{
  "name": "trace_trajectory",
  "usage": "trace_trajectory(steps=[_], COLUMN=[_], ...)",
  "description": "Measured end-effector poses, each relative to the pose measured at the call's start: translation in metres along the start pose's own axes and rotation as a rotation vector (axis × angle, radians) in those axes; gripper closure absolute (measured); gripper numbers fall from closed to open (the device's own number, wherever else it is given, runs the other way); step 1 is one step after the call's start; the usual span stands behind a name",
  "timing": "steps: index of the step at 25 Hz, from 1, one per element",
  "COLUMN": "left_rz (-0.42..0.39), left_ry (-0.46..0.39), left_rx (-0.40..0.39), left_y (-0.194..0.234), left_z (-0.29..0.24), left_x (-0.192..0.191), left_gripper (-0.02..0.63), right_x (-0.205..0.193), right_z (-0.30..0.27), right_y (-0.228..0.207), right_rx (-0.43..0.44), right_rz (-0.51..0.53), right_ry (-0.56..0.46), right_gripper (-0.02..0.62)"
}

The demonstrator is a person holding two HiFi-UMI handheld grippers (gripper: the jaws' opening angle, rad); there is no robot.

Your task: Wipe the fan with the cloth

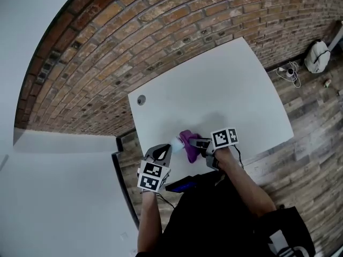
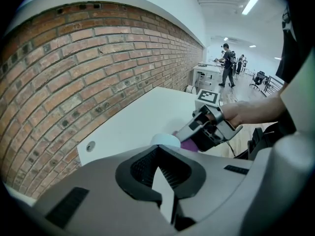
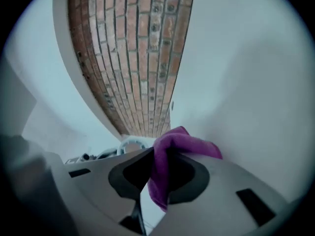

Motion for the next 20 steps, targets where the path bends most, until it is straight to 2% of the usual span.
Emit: trace_trajectory(steps=[2, 5, 7, 8, 11, 13, 14, 15, 16, 18, 20], left_rz=[0.000, -0.009, -0.006, -0.003, 0.005, 0.003, -0.001, -0.005, -0.008, -0.012, -0.009], left_ry=[0.000, 0.005, 0.006, 0.005, 0.000, -0.006, -0.009, -0.010, -0.011, -0.014, -0.018], left_rx=[0.004, 0.012, 0.006, 0.003, 0.002, 0.004, 0.007, 0.008, 0.010, 0.017, 0.021], left_y=[0.000, -0.001, -0.003, -0.003, -0.003, -0.003, -0.002, -0.001, -0.001, 0.000, -0.001], left_z=[0.000, -0.001, -0.002, -0.002, -0.001, -0.001, -0.002, -0.002, -0.002, -0.002, -0.001], left_x=[-0.001, -0.001, 0.000, 0.001, 0.000, -0.001, -0.001, -0.002, -0.002, -0.001, -0.001], left_gripper=[0.601, 0.601, 0.601, 0.601, 0.601, 0.601, 0.601, 0.601, 0.601, 0.601, 0.601], right_x=[0.021, 0.021, 0.016, 0.015, 0.012, 0.021, 0.030, 0.038, 0.045, 0.049, 0.037], right_z=[-0.008, -0.036, -0.045, -0.047, -0.044, -0.032, -0.026, -0.020, -0.016, -0.016, -0.025], right_y=[0.003, 0.005, -0.006, -0.014, -0.032, -0.026, -0.019, -0.012, -0.005, 0.002, -0.001], right_rx=[-0.002, 0.004, -0.053, -0.110, -0.339, -0.475, -0.511, -0.505, -0.459, -0.311, -0.186], right_rz=[-0.002, -0.010, 0.003, 0.036, 0.273, 0.457, 0.511, 0.517, 0.477, 0.320, 0.160], right_ry=[-0.071, -0.003, 0.035, 0.059, 0.166, 0.159, 0.120, 0.071, 0.027, -0.003, 0.030], right_gripper=[0.531, 0.531, 0.531, 0.531, 0.529, 0.529, 0.531, 0.531, 0.531, 0.531, 0.531])
Point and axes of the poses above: the fingertips, and each gripper's own axes: z backward along the fingers, y to its left, x out of its top, the point moved 7 cm from there along z, backward along the fingers, and after that the axes turned 10 degrees about -x, right-handed, at the moved point
